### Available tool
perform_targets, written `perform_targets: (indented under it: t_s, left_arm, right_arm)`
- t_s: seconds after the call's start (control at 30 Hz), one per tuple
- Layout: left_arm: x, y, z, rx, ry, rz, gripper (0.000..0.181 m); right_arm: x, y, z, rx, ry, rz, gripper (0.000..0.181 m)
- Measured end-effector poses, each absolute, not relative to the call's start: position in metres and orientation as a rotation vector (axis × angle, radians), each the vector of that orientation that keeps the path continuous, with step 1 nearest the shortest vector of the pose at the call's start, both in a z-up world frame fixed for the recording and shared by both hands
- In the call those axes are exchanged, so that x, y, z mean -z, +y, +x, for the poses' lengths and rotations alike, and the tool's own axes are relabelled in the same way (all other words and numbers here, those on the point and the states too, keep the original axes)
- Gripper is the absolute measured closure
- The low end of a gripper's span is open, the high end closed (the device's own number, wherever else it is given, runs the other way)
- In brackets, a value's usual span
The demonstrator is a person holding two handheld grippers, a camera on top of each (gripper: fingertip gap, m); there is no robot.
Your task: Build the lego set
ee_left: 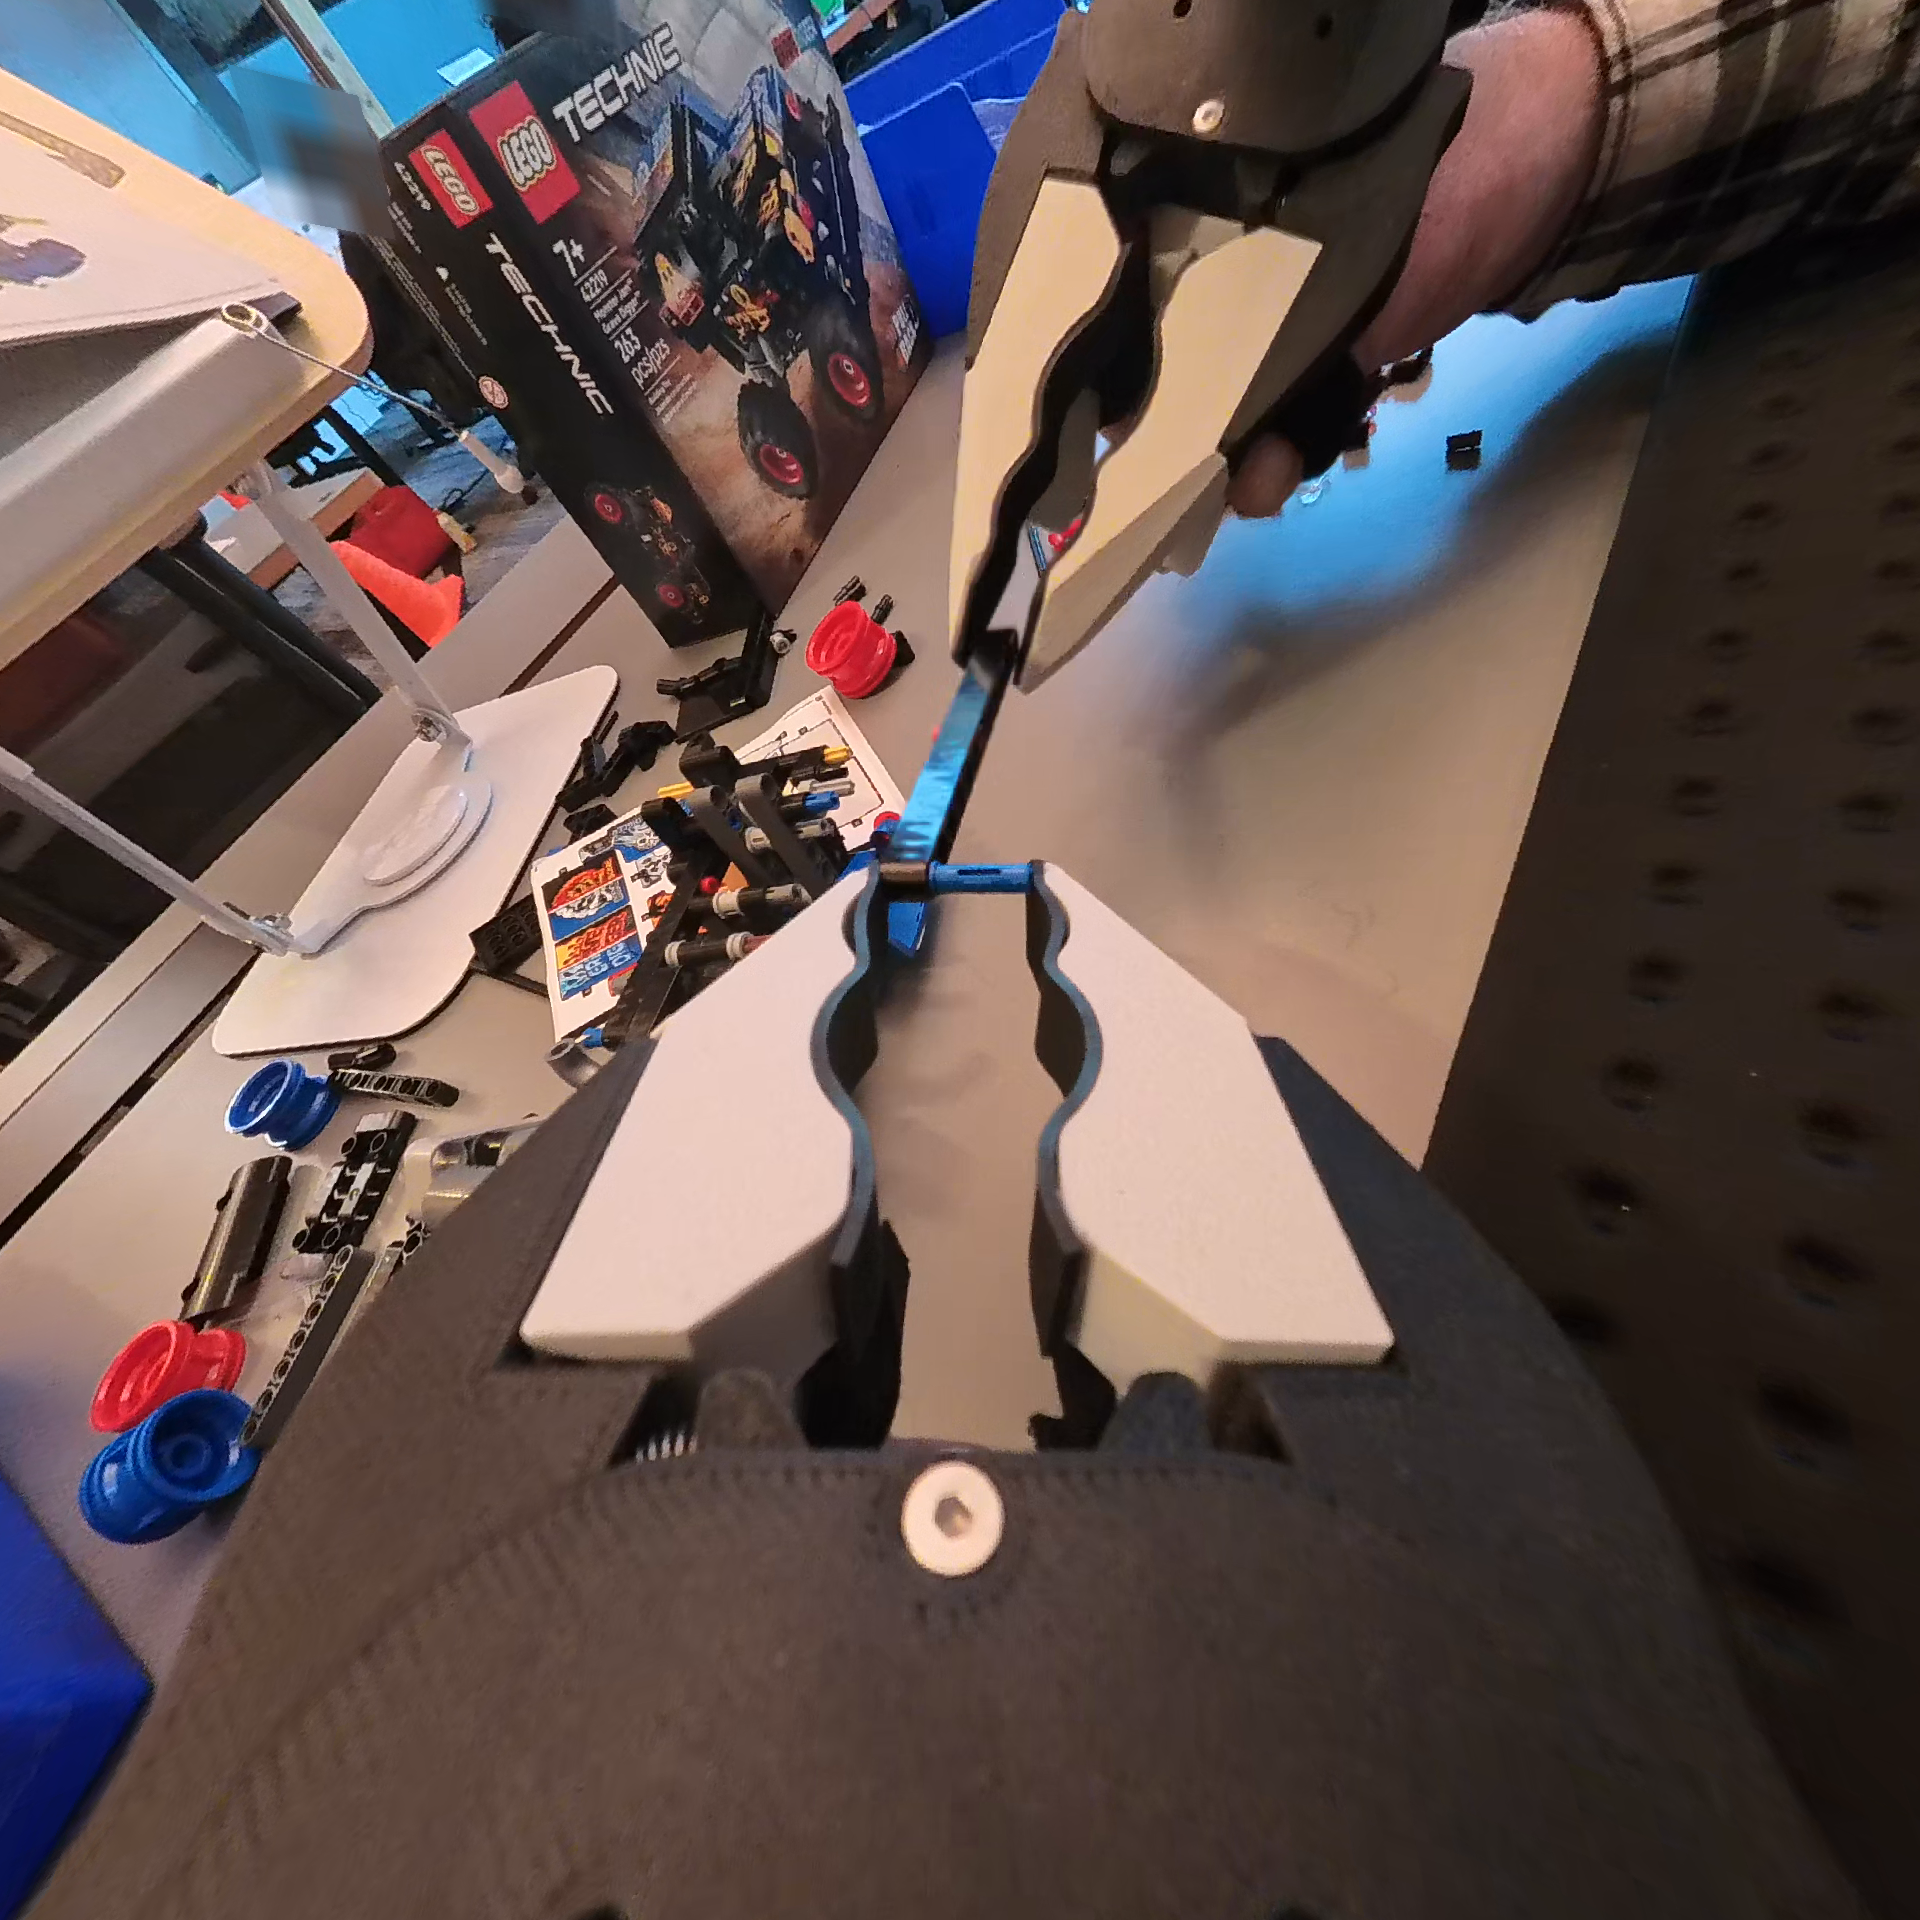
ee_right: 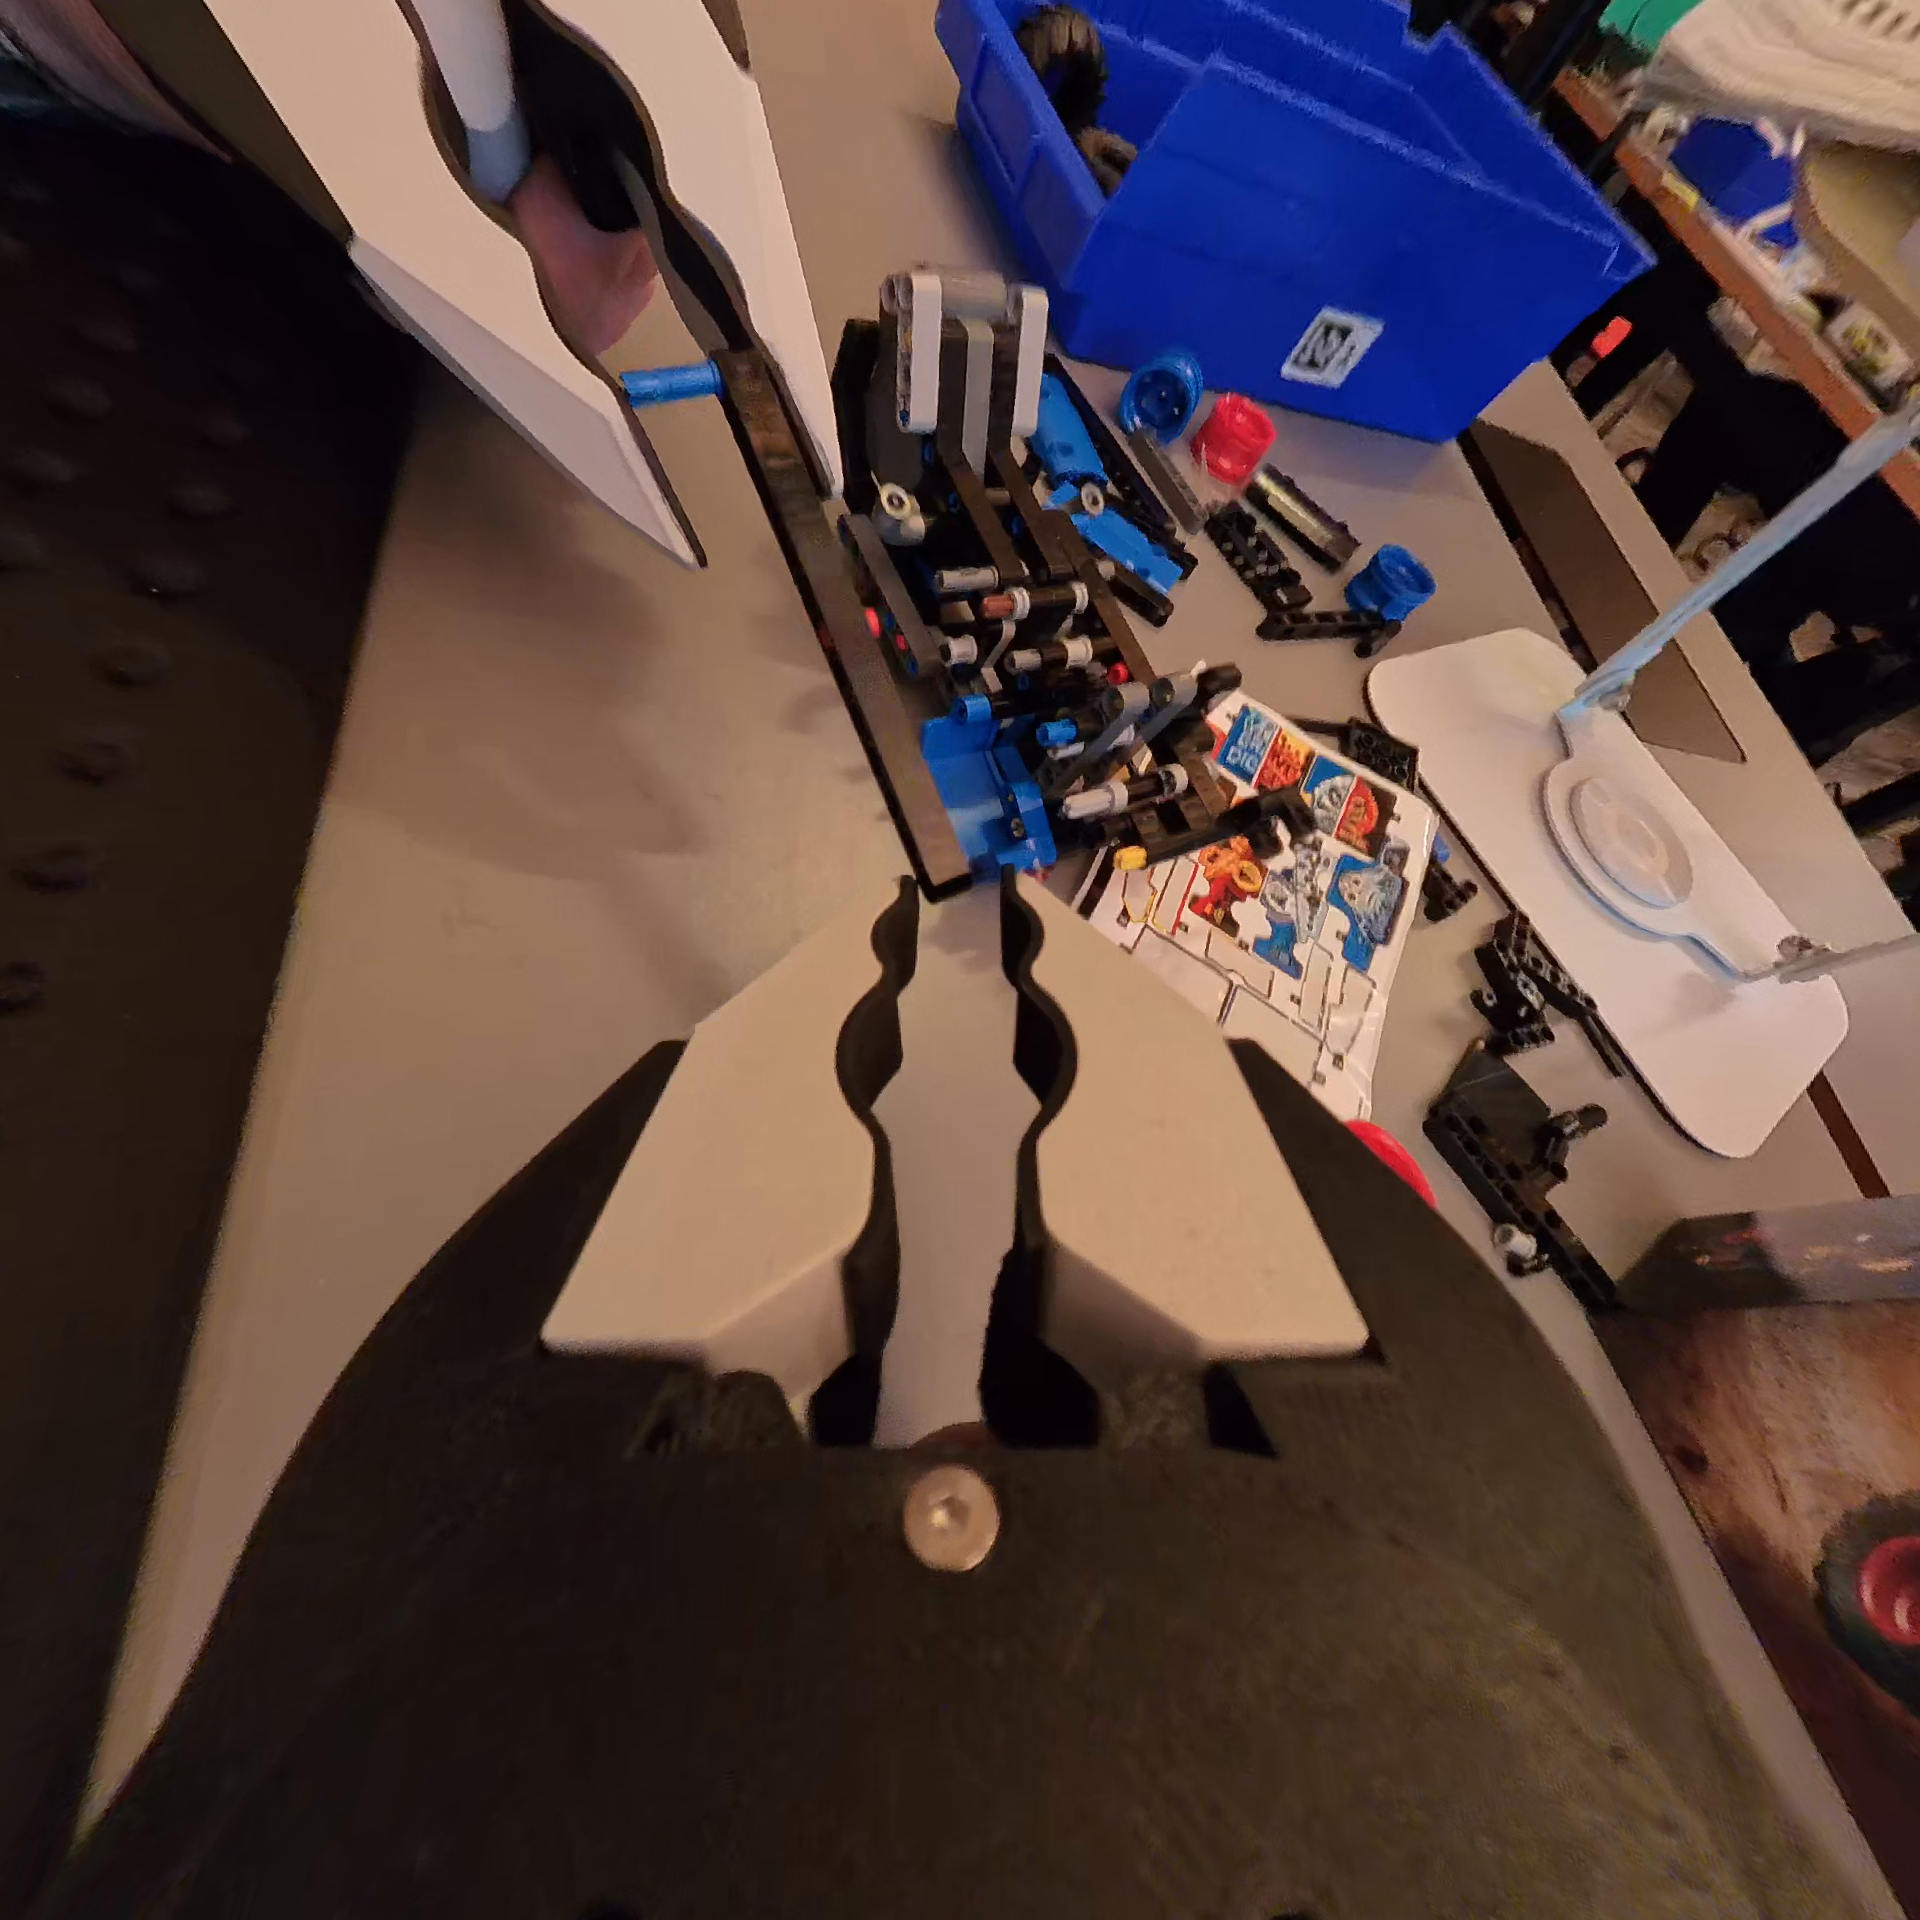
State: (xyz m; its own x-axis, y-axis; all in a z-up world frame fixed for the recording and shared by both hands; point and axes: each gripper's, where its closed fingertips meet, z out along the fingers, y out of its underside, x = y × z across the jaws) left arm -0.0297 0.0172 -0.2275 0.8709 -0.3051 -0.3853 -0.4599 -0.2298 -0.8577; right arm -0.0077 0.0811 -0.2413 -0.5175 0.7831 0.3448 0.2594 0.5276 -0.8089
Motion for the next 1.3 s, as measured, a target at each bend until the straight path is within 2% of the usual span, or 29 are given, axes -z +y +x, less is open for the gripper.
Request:
perform_targets:
  t_s: [0.47,0.67,1.3]
  left_arm:
    - [0.219,0.016,-0.024,-0.114,0.556,-1.801,0.156]
    - [0.221,0.014,-0.016,-0.043,0.564,-1.806,0.156]
    - [0.227,0.018,-0.023,-0.078,0.543,-1.841,0.153]
  right_arm:
    - [0.239,0.06,-0.016,-0.66,-2.026,-0.621,0.165]
    - [0.247,0.042,-0.021,-0.513,-2.034,-0.48,0.171]
    - [0.247,0.053,-0.03,-0.503,-2.014,-0.535,0.173]
